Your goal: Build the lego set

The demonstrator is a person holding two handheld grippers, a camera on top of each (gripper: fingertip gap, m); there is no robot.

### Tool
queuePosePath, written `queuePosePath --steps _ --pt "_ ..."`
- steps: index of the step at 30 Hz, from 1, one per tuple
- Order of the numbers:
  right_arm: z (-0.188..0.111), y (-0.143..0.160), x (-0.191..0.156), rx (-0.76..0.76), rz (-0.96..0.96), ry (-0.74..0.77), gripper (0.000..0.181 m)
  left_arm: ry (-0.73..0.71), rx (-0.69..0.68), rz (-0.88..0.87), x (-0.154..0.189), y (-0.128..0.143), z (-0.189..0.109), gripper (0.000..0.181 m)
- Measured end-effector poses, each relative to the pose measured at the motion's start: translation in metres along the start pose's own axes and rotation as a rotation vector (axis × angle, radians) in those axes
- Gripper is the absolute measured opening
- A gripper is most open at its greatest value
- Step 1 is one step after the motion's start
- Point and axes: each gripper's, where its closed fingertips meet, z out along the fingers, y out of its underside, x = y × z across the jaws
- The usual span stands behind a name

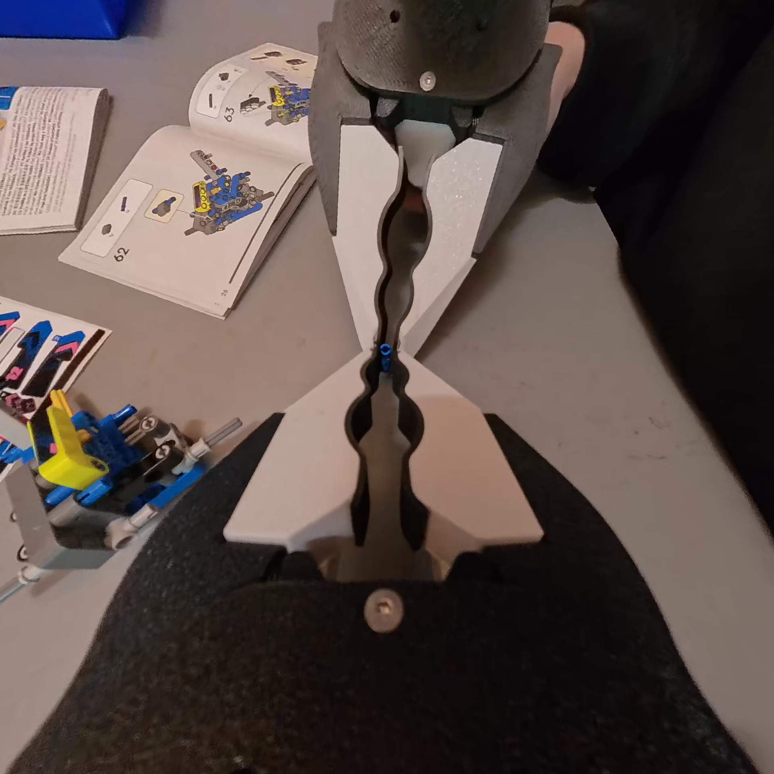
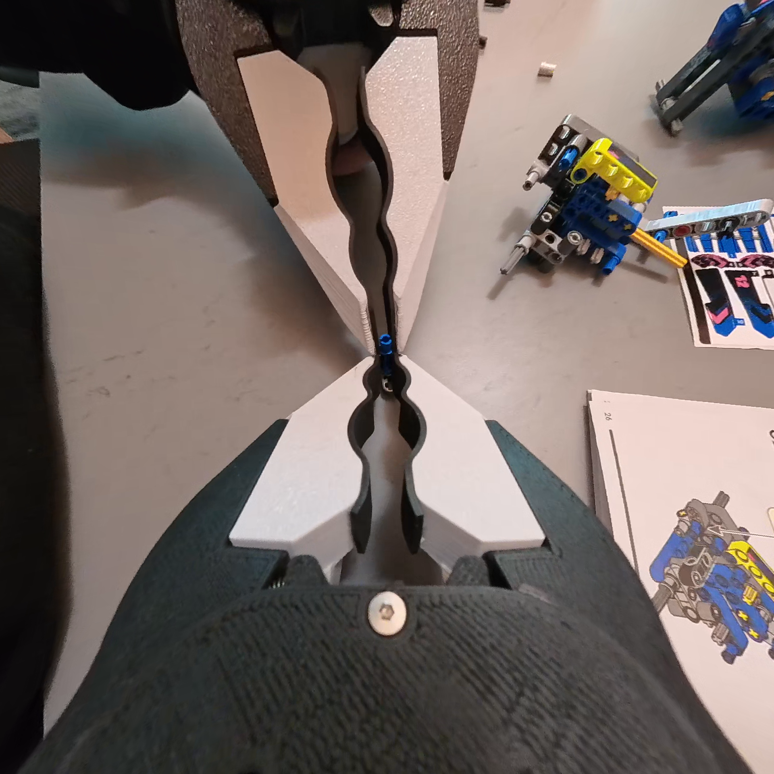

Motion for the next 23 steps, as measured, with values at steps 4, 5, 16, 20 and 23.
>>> queuePosePath --steps 4,5,16,20,23 --pt "0.0003 0.0002 -0.0005 -0.001 -0.004 0.0 0.003 0.003 0.0 0.002 0.0006 0.0004 -0.0001 0.002" --pt "0.0004 0.0002 -0.0007 -0.002 -0.003 -0.002 0.003 0.003 0.001 0.004 0.0009 0.0003 -0.0001 0.002" --pt "0.0007 0.0006 -0.0021 -0.004 -0.006 -0.012 0.003 0.007 0.002 0.031 0.0017 -0.0001 -0.0004 0.002" --pt "0.0007 0.0006 -0.0022 -0.004 -0.005 -0.013 0.003 0.002 0.011 0.058 0.0018 -0.0013 -0.0007 0.002" --pt "0.0009 0.0007 -0.0022 -0.005 -0.007 -0.011 0.003 0.002 0.026 0.061 0.0022 -0.0037 -0.0017 0.002"
